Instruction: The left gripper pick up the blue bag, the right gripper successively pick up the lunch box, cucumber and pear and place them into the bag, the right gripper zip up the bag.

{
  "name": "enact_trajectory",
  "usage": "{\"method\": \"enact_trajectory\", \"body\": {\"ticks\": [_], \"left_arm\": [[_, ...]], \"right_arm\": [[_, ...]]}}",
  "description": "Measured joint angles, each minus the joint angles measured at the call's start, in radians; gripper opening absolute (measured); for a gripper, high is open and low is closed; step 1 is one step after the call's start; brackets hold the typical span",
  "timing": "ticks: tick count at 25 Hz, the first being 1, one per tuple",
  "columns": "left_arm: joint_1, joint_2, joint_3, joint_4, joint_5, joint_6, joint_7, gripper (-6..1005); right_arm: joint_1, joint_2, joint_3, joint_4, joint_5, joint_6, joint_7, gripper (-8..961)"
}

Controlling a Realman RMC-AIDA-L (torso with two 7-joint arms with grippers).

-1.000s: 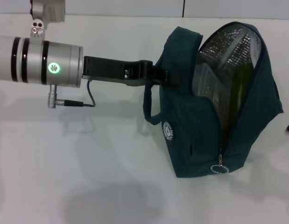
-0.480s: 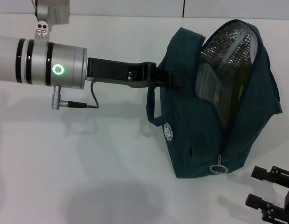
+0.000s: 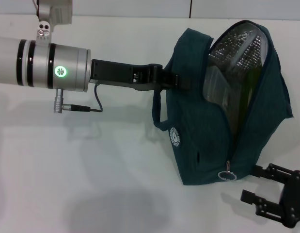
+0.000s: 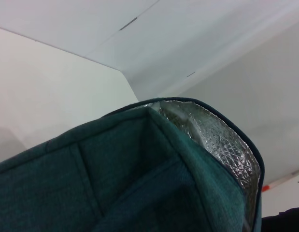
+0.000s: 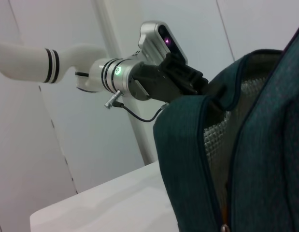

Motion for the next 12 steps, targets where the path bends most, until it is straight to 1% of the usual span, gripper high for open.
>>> {"method": "enact_trajectory", "body": {"ticks": [2,4,5,9,12], "left_arm": [[0.000,0.000,0.000,0.000,0.000,0.000,0.002,36],[0.000,0.000,0.000,0.000,0.000,0.000,0.002,36],[0.000,0.000,0.000,0.000,0.000,0.000,0.002,35],[0.001,0.000,0.002,0.000,-0.001,0.000,0.003,35],[0.004,0.000,0.003,0.000,-0.002,0.001,0.003,36]], "right_arm": [[0.029,0.000,-0.004,0.016,-0.001,0.009,-0.001,638],[0.036,0.001,-0.008,0.021,-0.002,0.014,-0.001,636],[0.057,0.002,-0.026,0.029,-0.002,0.029,-0.001,635],[0.077,0.007,-0.062,0.035,0.004,0.057,-0.001,630],[0.089,0.009,-0.066,0.051,0.003,0.062,-0.001,627]]}}
